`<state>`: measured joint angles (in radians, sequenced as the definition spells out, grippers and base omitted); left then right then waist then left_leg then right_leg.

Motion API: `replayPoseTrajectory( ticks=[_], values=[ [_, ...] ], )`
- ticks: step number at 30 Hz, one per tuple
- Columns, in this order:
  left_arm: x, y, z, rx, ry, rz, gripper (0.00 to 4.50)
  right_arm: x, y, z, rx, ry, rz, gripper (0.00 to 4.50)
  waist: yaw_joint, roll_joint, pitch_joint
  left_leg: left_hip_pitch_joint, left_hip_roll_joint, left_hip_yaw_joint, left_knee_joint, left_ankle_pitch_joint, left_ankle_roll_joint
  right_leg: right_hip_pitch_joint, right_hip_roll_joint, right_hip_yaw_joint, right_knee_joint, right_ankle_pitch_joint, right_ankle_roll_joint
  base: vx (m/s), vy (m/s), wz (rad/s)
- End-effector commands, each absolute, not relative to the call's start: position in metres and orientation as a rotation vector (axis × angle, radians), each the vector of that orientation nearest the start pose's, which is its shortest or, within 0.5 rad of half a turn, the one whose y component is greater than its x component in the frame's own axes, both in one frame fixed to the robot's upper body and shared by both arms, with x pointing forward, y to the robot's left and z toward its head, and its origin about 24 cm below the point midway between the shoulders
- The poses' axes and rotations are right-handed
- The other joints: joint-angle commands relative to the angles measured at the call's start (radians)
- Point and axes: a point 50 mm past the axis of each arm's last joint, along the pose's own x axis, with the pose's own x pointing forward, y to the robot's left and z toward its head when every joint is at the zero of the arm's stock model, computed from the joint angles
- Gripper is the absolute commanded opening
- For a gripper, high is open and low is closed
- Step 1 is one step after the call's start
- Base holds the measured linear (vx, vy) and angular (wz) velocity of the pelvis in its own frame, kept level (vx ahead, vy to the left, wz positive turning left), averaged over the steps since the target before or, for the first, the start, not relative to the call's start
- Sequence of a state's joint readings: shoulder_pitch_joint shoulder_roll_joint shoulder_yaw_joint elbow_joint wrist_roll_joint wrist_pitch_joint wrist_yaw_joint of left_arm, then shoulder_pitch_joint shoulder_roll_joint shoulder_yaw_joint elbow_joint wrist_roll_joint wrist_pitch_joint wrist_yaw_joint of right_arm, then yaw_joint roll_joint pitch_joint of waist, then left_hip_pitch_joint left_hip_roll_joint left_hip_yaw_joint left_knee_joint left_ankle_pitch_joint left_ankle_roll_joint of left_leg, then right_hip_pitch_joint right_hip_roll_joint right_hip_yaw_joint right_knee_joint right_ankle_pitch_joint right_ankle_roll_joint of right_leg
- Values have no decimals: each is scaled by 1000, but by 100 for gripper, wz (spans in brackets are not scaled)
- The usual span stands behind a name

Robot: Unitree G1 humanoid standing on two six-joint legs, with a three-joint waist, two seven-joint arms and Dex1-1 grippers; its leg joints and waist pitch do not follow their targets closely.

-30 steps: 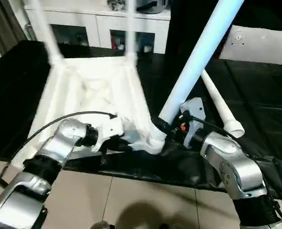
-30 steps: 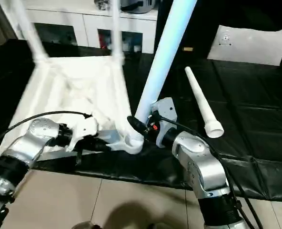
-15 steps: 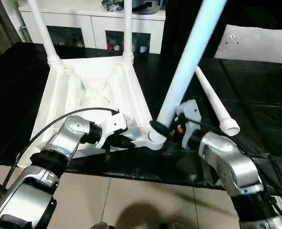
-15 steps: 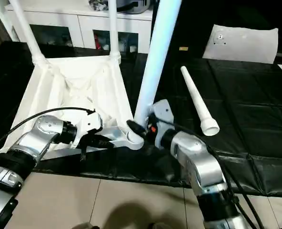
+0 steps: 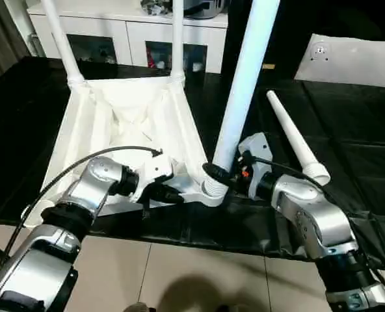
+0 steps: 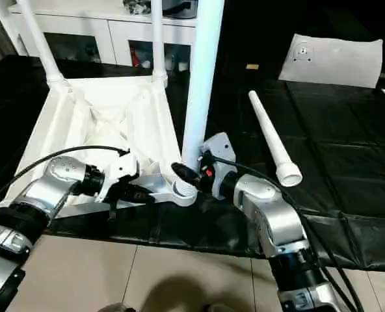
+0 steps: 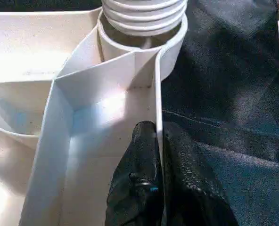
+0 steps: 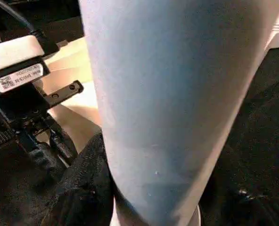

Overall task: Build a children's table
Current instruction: Insert table leg to table base

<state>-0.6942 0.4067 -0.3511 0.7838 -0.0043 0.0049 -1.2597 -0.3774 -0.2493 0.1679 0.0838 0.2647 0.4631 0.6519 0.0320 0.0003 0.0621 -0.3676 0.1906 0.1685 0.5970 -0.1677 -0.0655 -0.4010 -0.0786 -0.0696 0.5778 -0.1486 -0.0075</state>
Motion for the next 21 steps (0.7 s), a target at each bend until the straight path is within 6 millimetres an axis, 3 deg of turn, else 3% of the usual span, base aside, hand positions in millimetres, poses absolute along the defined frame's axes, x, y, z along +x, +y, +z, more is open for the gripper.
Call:
replayPoseTrajectory(
  ticks=[1, 8, 21],
  values=[
    [330, 139, 61, 435, 449, -1399, 0, 296, -103, 65, 5, 322, 901, 190, -6, -6, -59, 26, 24, -15, -76, -415, -4, 21, -66, 27, -104, -644, -78, 0, 0, 0],
    [328, 137, 62, 451, 439, -1425, 0, 300, -100, 64, 0, 323, 915, 190, -6, -5, -58, 25, 26, -16, -79, -424, -7, 20, -65, 29, -101, -622, -87, 0, 0, 0],
    [331, 142, 63, 466, 443, -1390, 0, 300, -110, 57, -35, 375, 928, 190, -7, -6, -53, 30, 24, -17, -78, -446, -7, 14, -65, 25, -111, -684, -61, 0, 0, 0]
  ],
)
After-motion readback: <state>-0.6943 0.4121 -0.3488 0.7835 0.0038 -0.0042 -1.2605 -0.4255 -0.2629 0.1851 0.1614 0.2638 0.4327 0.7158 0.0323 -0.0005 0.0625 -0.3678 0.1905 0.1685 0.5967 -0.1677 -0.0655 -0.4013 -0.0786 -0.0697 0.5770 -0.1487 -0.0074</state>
